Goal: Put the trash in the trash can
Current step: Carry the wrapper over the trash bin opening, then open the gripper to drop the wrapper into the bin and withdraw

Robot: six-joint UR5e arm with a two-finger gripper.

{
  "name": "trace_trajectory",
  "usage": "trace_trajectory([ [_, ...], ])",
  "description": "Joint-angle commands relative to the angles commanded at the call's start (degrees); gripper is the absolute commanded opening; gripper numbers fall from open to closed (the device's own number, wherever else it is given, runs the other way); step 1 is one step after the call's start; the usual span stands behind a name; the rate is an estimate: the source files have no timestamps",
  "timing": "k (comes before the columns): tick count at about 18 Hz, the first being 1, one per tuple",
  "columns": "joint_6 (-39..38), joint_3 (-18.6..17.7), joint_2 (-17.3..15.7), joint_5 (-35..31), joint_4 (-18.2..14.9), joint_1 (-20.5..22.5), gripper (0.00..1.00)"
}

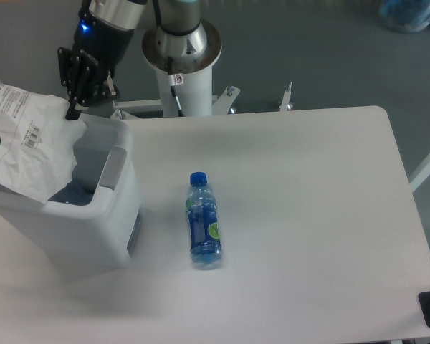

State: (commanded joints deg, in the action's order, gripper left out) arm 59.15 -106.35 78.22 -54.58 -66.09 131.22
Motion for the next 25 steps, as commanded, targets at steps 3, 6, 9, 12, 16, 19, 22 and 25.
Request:
trace_trajectory([
  [3, 1.23, -0.44, 0.0, 0.0, 0.0, 0.17, 0.0],
  [6, 2.38, -0.35, 0.09, 0.09, 0.0, 0.44, 0.33],
  [9, 2.29, -0.18, -0.61, 0.0, 0.44, 0.96, 0.81],
  [12, 2.03, -0.27, -2.11, 0.0, 0.35, 2.63, 1.0],
  [16, 2.02, -0.26, -3.07, 0.09, 0.44, 5.26, 1.0],
  [19, 1.94, 0.17, -2.99, 0.35, 0.53, 9.12, 1.0],
  [22, 2.37, 0.52, -2.29, 0.44, 0.61, 14.66, 1.0],
  [25, 3.25, 0.44, -1.15, 0.26, 1.05, 21.07, 1.0],
])
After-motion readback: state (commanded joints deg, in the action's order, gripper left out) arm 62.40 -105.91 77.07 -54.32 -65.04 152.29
